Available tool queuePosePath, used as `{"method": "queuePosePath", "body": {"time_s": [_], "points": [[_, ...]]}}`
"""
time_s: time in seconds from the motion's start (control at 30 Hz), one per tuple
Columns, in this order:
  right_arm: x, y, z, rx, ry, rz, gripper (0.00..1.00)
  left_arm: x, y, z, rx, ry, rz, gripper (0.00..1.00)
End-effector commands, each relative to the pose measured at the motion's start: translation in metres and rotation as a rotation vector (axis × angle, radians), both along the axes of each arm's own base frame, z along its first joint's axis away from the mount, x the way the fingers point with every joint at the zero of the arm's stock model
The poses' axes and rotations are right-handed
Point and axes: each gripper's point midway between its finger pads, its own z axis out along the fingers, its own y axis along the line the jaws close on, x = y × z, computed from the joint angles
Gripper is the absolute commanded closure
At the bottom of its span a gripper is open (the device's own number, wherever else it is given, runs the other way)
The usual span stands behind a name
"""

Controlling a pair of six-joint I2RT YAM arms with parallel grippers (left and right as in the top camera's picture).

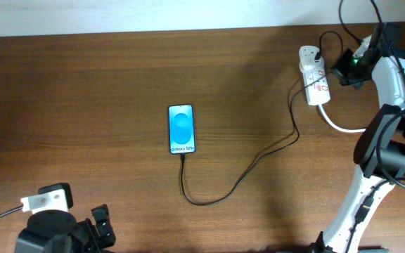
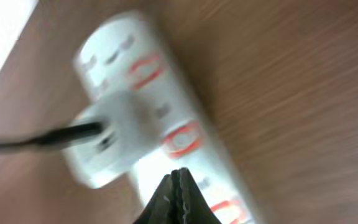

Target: Plug charger to phone and switch on socket

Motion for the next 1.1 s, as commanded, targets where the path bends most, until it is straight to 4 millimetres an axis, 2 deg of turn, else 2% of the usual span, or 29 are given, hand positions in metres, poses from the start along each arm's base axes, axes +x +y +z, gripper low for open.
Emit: {"method": "queuePosePath", "body": {"time_s": [0.0, 0.03, 0.1, 0.17, 0.2, 0.27, 0.33, 0.43, 0.5, 0.57, 0.67, 0.83, 0.93, 1.07], "points": [[-0.059, -0.051, -0.03, -0.068, 0.317, -0.405, 0.96, 0.0, 0.002, 0.0, 0.005, -0.005, 0.01, 0.01], [-0.075, -0.07, -0.033, -0.141, 0.374, -0.482, 0.96, 0.0, 0.002, 0.0, 0.005, -0.005, 0.01, 0.01], [-0.097, -0.094, -0.033, -0.238, 0.44, -0.544, 0.96, 0.0, 0.002, 0.0, 0.005, -0.005, 0.01, 0.01], [-0.112, -0.115, -0.033, -0.285, 0.469, -0.588, 0.96, 0.0, 0.002, 0.0, 0.005, -0.005, 0.01, 0.01], [-0.111, -0.117, -0.033, -0.262, 0.458, -0.593, 0.96, 0.0, 0.002, 0.0, 0.005, -0.005, 0.01, 0.01], [-0.089, -0.105, -0.031, -0.114, 0.356, -0.479, 0.96, 0.0, 0.002, 0.0, 0.005, -0.005, 0.01, 0.01], [-0.058, -0.082, -0.015, 0.103, 0.172, -0.321, 0.96, 0.0, 0.002, 0.0, 0.005, -0.005, 0.01, 0.01], [-0.044, -0.071, 0.004, 0.269, 0.063, -0.27, 0.96, 0.0, 0.002, 0.0, 0.005, -0.005, 0.01, 0.01], [-0.044, -0.07, 0.002, 0.262, 0.07, -0.268, 0.96, 0.0, 0.002, 0.0, 0.005, -0.005, 0.01, 0.01], [-0.04, -0.059, 0.0, 0.259, 0.078, -0.248, 0.96, 0.0, 0.002, 0.0, 0.005, -0.005, 0.01, 0.01], [-0.032, -0.031, -0.008, 0.294, 0.119, -0.249, 0.96, 0.0, 0.002, 0.0, 0.005, -0.005, 0.01, 0.01], [-0.011, 0.001, -0.024, 0.341, 0.142, -0.283, 0.96, 0.0, 0.002, 0.0, 0.005, -0.005, 0.01, 0.01], [-0.003, 0.005, -0.024, 0.333, 0.133, -0.31, 0.96, 0.0, 0.002, 0.0, 0.005, -0.005, 0.01, 0.01], [-0.001, -0.002, -0.033, 0.326, 0.153, -0.386, 0.96, 0.0, 0.002, 0.0, 0.005, -0.005, 0.01, 0.01]]}}
